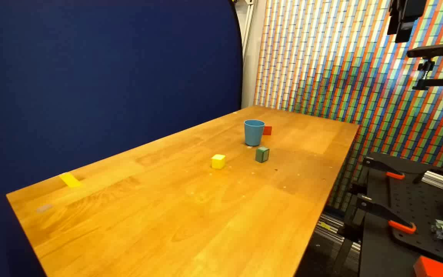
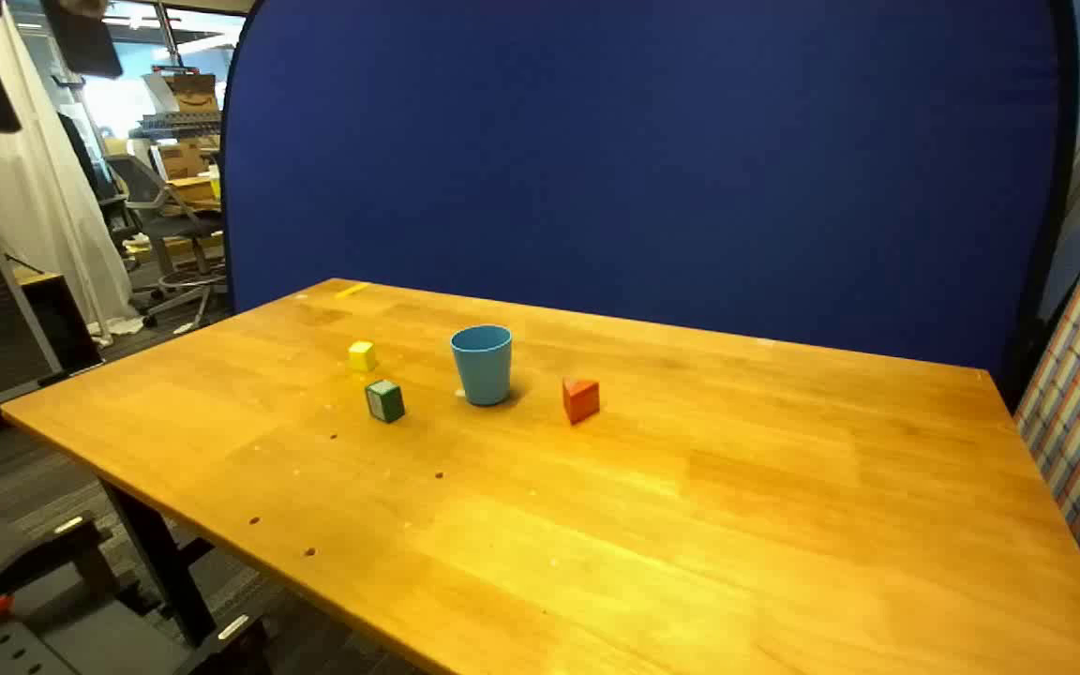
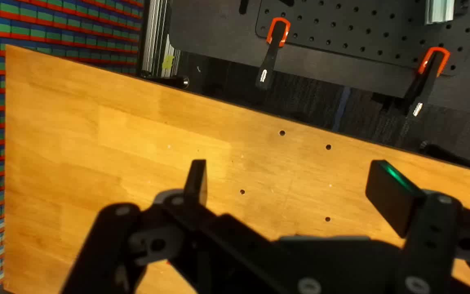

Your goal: Take the yellow block from the table and place it in the blue cup

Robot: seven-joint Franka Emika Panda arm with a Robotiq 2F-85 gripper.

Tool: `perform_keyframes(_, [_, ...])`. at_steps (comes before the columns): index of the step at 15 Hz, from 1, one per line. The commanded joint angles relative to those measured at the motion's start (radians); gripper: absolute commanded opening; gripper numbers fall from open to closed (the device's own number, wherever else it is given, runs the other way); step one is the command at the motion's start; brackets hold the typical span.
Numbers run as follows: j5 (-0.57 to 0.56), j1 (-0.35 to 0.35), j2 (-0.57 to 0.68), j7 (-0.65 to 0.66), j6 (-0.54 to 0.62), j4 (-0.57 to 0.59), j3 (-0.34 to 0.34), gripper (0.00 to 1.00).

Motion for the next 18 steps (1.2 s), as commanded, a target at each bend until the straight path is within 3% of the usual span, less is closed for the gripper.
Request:
perform_keyframes(1, [-0.014,0.026,0.002,0.017,-0.005,0.004,-0.020,1.00])
perform_keyframes(5, [-0.014,0.026,0.002,0.017,-0.005,0.005,-0.019,1.00])
perform_keyframes(7, [0.034,0.041,0.032,0.021,0.136,-0.010,-0.061,1.00])
perform_keyframes(13, [0.249,0.180,0.367,-0.060,0.635,-0.017,-0.085,1.00])
perform_keyframes(18, [0.435,0.307,0.687,-0.257,0.765,0.076,-0.119,1.00])
